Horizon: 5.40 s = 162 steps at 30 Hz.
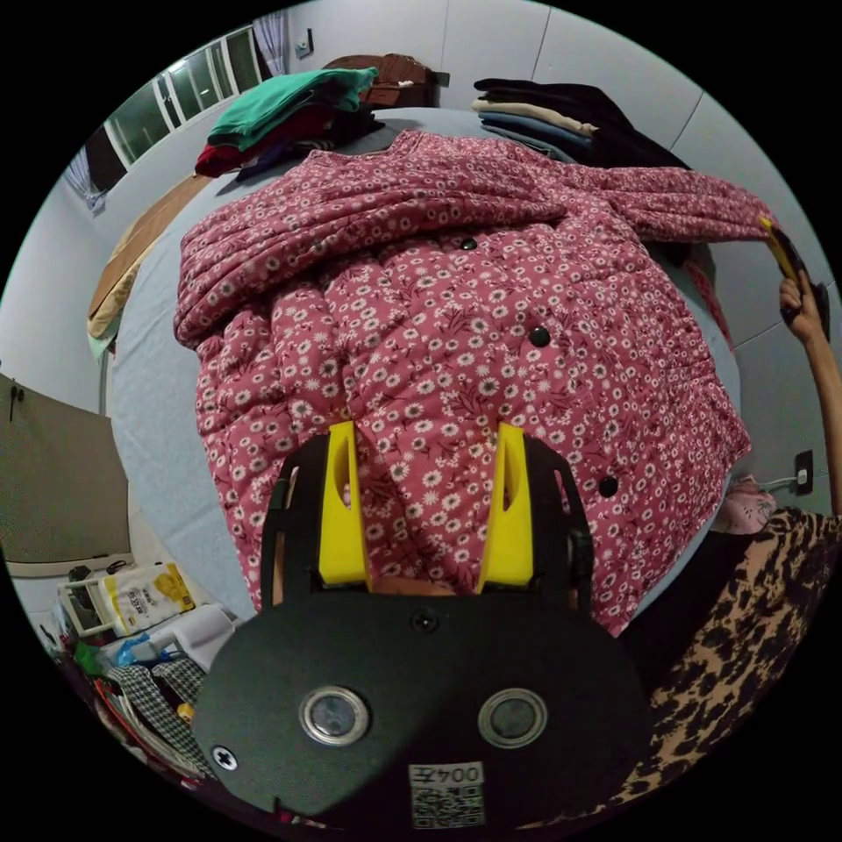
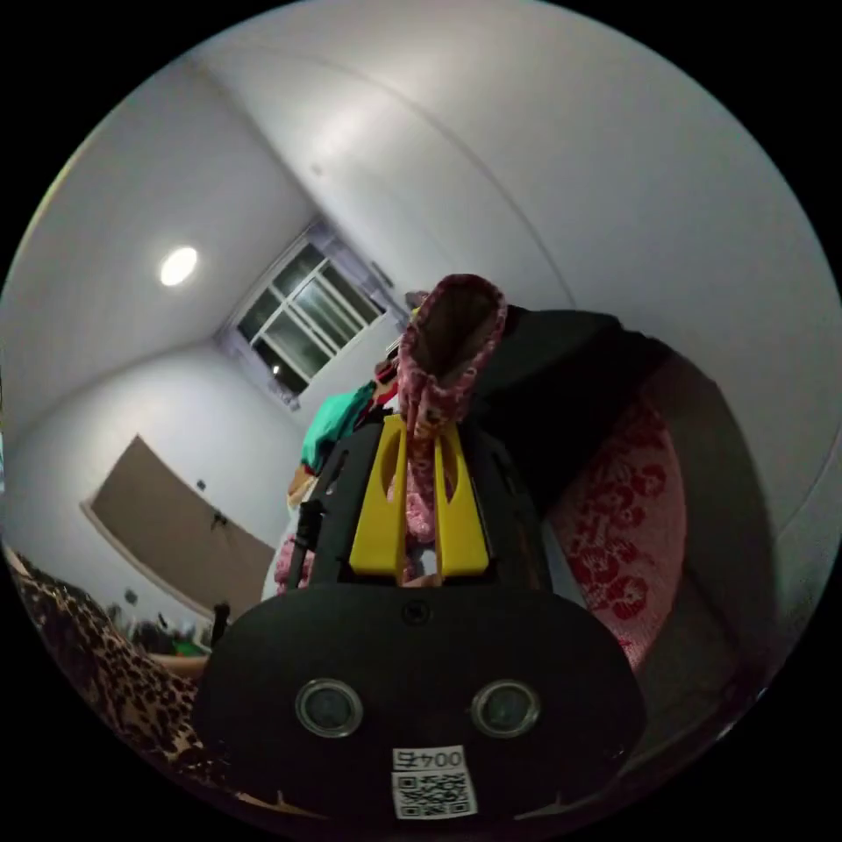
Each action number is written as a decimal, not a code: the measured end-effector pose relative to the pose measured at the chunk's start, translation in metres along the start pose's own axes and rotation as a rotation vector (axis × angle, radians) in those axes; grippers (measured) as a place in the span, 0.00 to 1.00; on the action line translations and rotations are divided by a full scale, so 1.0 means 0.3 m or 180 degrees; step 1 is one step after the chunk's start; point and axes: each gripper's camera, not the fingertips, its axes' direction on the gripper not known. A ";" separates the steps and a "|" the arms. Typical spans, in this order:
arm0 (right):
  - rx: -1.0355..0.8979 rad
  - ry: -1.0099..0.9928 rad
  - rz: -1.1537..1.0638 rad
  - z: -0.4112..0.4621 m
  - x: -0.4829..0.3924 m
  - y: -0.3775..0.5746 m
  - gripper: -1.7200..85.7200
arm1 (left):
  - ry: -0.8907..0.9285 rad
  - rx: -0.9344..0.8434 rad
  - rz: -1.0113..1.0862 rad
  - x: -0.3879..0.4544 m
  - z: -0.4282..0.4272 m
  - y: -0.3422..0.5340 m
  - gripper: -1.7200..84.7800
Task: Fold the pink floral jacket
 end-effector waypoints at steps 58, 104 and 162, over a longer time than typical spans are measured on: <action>-0.3422 0.1656 -0.0821 0.837 -0.563 0.711 0.17 | 0.1929 0.0071 0.1346 -0.112 -0.495 -1.261 0.06; -0.2084 0.0722 0.0042 0.524 -0.203 0.388 0.14 | 0.0403 0.0863 -0.0148 -0.263 0.012 -1.062 0.05; -0.1605 0.0741 -0.1074 1.016 -0.530 -0.004 0.13 | 0.0720 0.1000 -0.0381 -0.441 0.292 -0.885 0.05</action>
